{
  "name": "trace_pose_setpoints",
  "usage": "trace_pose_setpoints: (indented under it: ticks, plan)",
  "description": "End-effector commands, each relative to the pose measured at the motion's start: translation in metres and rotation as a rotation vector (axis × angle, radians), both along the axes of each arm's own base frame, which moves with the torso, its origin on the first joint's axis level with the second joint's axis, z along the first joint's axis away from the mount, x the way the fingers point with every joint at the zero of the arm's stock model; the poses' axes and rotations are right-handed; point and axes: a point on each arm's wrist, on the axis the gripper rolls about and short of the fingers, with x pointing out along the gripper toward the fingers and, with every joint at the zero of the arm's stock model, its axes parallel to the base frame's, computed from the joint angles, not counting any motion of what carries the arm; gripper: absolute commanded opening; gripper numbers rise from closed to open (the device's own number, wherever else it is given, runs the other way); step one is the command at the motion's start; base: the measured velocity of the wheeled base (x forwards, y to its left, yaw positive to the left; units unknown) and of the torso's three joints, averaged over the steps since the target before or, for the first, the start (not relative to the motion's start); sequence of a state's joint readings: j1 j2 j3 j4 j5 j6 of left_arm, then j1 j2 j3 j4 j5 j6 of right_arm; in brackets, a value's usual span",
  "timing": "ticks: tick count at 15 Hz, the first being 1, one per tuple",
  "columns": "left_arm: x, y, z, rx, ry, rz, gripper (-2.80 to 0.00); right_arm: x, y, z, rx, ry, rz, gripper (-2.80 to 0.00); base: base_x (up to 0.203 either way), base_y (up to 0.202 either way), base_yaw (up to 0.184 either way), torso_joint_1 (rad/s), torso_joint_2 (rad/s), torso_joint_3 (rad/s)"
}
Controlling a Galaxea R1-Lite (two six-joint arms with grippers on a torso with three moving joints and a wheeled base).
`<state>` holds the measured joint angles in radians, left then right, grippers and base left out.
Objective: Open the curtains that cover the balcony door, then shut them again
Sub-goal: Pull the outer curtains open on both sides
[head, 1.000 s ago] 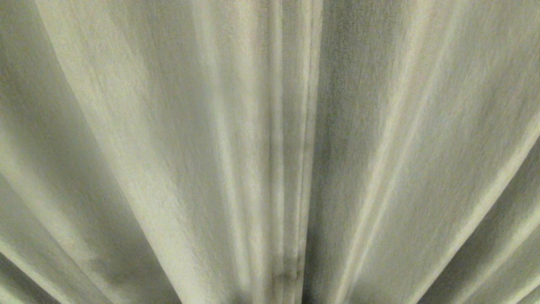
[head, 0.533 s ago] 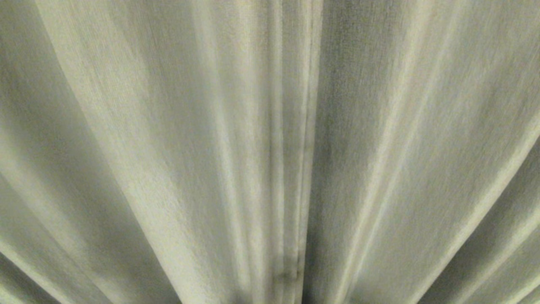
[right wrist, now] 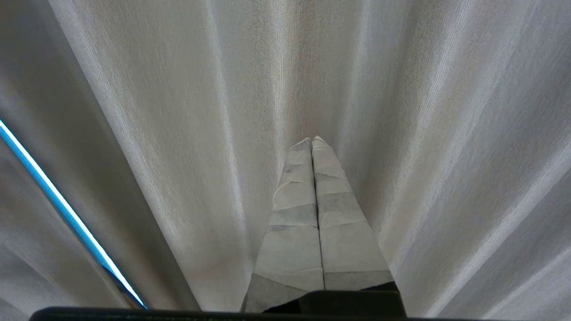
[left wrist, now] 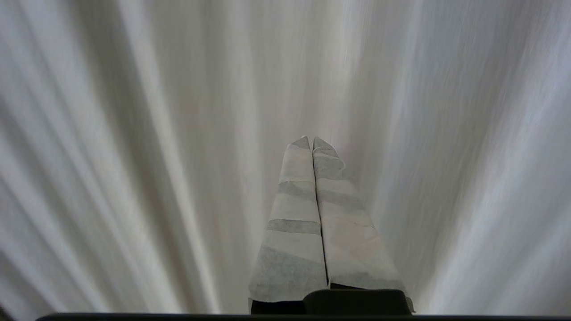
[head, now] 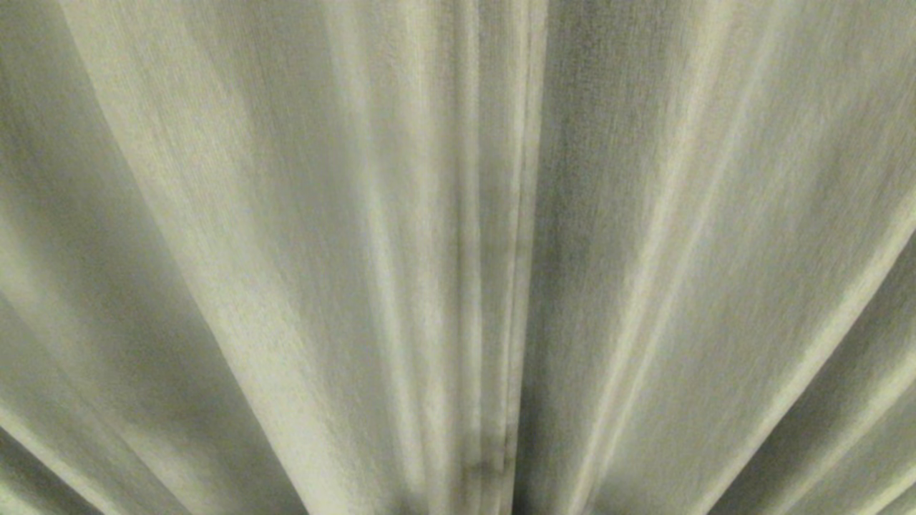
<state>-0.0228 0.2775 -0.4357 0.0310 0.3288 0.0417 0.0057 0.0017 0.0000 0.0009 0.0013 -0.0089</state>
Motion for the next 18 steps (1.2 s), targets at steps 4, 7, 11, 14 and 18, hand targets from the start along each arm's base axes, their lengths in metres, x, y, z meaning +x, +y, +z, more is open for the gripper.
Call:
trace_pose_setpoints:
  ticks: [4, 7, 11, 14, 18]
  plan:
    - [0.047, -0.001, 0.031, 0.002, 0.043, 0.002, 0.0, 0.0, 0.0, 0.0, 0.0, -0.001, 0.001, -2.8, 0.0, 0.0, 0.0, 0.0, 0.0, 0.0]
    - [0.051, -0.001, 0.038, 0.003, 0.042, 0.002, 0.0, 0.0, 0.0, 0.0, 0.0, 0.001, 0.0, -2.8, 0.0, 0.0, 0.0, 0.0, 0.0, 0.0]
    - [0.062, -0.001, 0.058, 0.0, 0.036, 0.028, 0.0, 0.0, 0.0, 0.0, 0.0, 0.0, 0.001, -2.8, 0.0, 0.0, 0.0, 0.0, 0.0, 0.0]
    - [0.072, 0.0, 0.072, -0.003, 0.031, 0.064, 0.0, 0.0, 0.0, 0.0, 0.0, -0.001, 0.001, -2.8, 0.0, 0.0, 0.0, 0.0, 0.0, 0.0]
    - [0.083, 0.001, 0.087, -0.006, 0.026, 0.105, 0.0, 0.0, 0.0, 0.0, 0.0, -0.001, -0.001, -2.8, 0.0, 0.0, 0.0, 0.0, 0.0, 0.0]
